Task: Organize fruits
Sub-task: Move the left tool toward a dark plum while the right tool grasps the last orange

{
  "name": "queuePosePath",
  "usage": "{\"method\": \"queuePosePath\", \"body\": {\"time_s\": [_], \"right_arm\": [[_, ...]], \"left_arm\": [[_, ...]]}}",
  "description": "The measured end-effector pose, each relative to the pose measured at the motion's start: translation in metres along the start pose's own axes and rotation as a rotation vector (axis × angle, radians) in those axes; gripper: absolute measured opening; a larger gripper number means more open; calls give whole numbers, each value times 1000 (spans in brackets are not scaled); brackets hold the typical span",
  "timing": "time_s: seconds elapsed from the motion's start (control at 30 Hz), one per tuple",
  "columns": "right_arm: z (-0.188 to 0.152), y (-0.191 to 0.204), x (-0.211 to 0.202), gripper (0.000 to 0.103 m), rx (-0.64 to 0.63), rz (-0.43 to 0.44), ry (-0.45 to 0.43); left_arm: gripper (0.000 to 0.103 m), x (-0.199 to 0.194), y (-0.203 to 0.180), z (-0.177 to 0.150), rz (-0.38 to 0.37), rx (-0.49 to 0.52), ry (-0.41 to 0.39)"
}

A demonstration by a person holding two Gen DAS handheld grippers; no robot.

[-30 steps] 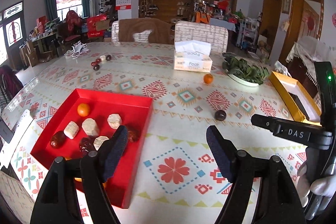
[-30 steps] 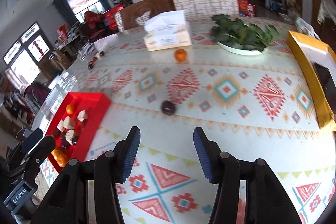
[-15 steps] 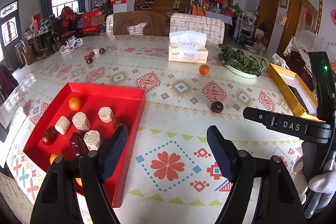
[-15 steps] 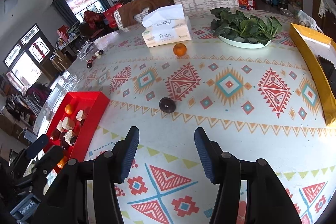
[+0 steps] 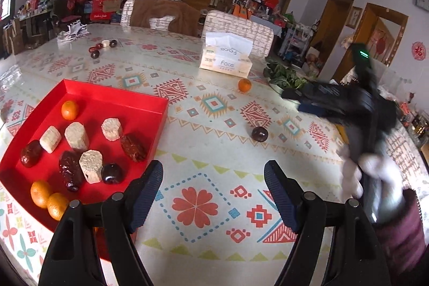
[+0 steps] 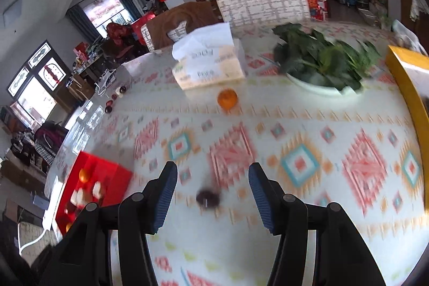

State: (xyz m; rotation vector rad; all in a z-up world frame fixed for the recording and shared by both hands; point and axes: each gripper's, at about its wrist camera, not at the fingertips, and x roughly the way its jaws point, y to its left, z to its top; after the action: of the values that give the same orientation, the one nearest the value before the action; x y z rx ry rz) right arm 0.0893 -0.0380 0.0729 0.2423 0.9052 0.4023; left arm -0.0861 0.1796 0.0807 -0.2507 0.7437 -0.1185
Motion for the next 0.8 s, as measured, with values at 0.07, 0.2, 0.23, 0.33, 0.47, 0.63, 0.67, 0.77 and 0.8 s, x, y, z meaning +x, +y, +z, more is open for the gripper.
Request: {"method": "queuePosePath", "body": {"time_s": [0.07, 0.2, 0.23, 0.33, 0.47, 0.63, 0.67, 0.77, 0.8], "right_arm": [[17, 3, 17, 60, -25, -5, 12], [45, 3, 54, 60, -41, -37, 33], [51, 2, 65, 60, -38, -47, 41], [66, -3, 93, 60, -34, -85, 63], [79, -9, 119, 60, -25, -113, 83], [79, 1, 140, 55, -81, -192, 101], [79, 4, 143, 48, -97, -214, 103], [77, 8, 146, 36, -116, -228, 108], [76, 8, 146, 35, -120, -232, 107]], "left_arm": [[77, 1, 1, 2, -20, 9, 7], [77, 6, 5, 6, -31, 35, 17], [77, 7, 6, 7, -31, 37, 20], [77, 17, 10, 10, -32, 35, 38], [77, 32, 15, 13, -30, 27, 66], [77, 45, 16, 12, -31, 19, 92], [77, 46, 16, 12, -31, 18, 95], [77, 46, 14, 10, -26, 21, 100], [77, 46, 14, 10, -25, 20, 100]]}}
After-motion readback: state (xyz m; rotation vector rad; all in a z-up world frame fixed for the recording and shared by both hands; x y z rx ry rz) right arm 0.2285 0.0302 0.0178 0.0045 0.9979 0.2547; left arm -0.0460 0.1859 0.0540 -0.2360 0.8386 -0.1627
